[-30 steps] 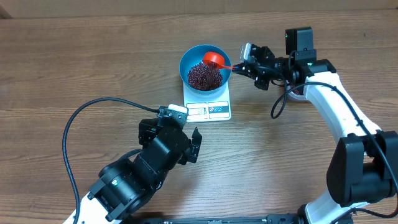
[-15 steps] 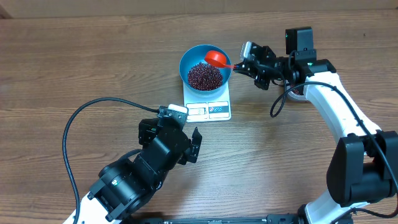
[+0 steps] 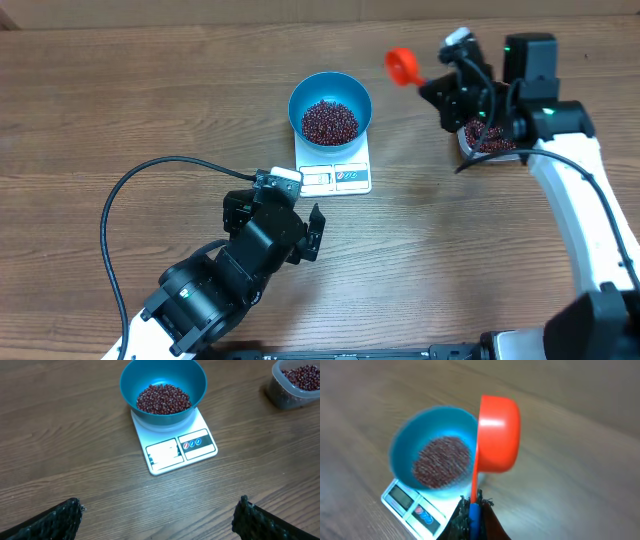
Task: Scoop item into bowl and weigh 150g on scale
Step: 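Carry the empty red cup back right to the bean tub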
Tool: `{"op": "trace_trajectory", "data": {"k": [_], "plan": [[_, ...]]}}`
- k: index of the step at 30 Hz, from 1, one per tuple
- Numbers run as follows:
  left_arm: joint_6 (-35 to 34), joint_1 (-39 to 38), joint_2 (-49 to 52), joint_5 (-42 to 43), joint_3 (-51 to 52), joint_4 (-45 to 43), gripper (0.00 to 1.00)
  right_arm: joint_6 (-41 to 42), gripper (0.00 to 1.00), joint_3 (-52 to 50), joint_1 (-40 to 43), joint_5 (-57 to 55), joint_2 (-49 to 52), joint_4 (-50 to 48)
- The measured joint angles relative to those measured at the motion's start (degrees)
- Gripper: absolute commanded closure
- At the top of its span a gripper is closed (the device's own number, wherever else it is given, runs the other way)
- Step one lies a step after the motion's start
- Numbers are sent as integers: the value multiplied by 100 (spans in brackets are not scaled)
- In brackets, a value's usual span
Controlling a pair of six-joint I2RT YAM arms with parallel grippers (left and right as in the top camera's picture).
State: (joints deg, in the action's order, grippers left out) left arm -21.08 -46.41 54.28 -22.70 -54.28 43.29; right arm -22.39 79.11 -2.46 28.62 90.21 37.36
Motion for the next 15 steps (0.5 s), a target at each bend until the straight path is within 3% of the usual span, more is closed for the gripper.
{"op": "trace_trajectory", "data": {"k": [9,15], "plan": [[0,0,0,0,0,0,0,463,96,4,313,-1956,-262,1311],[2,0,0,0,0,0,0,498,96,4,437,-2813,-262,1626]]}}
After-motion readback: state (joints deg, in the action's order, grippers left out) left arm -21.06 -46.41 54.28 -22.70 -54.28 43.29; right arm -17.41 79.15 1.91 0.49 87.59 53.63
